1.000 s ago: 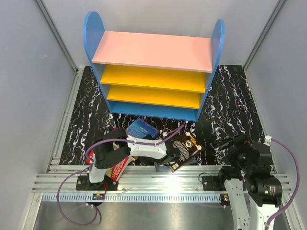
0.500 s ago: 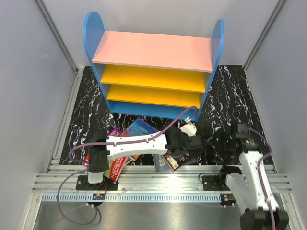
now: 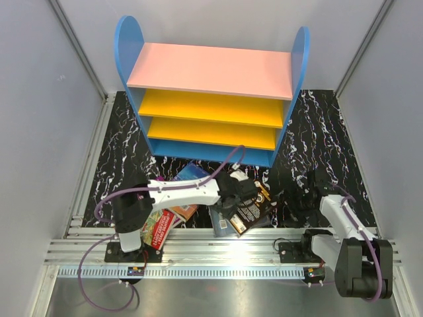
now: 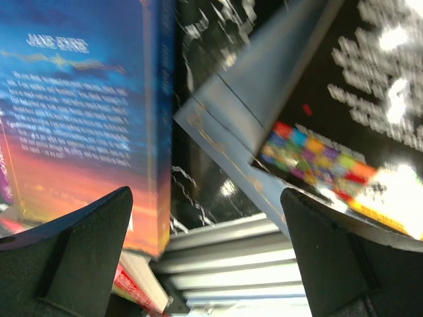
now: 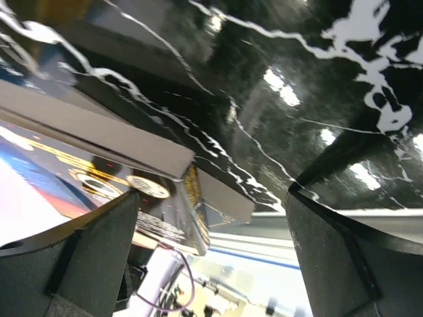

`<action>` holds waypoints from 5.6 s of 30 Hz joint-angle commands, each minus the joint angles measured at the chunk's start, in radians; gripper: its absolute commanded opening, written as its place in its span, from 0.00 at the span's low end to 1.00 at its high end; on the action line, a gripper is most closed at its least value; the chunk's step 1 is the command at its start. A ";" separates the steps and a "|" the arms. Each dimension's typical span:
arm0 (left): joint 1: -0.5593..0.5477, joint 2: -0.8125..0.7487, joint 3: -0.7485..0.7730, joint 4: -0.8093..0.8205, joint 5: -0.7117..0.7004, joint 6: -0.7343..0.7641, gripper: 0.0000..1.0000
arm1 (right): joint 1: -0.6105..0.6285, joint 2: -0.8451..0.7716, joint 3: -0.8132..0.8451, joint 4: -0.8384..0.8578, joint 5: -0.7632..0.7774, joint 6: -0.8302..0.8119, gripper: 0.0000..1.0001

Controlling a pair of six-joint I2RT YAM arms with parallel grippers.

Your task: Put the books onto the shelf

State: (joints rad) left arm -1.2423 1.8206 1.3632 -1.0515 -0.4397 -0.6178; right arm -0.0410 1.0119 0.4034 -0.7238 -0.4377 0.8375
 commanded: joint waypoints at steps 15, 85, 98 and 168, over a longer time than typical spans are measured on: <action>0.147 0.064 0.030 0.094 0.029 0.059 0.99 | 0.003 -0.091 -0.044 0.223 0.013 0.193 1.00; 0.254 -0.734 0.102 -0.375 -0.019 -0.155 0.99 | 0.358 -0.036 0.537 0.454 0.345 0.483 0.00; 0.254 -0.790 0.083 -0.416 0.025 -0.116 0.99 | 0.493 -0.088 0.350 0.627 0.846 0.773 0.00; 0.254 -1.032 0.027 -0.495 0.095 0.023 0.99 | 0.843 0.405 0.611 0.165 1.720 1.902 0.17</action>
State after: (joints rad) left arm -0.9916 0.8043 1.3689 -1.3689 -0.3378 -0.5865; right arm 0.8230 1.4021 0.9962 -0.5610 1.2556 2.0132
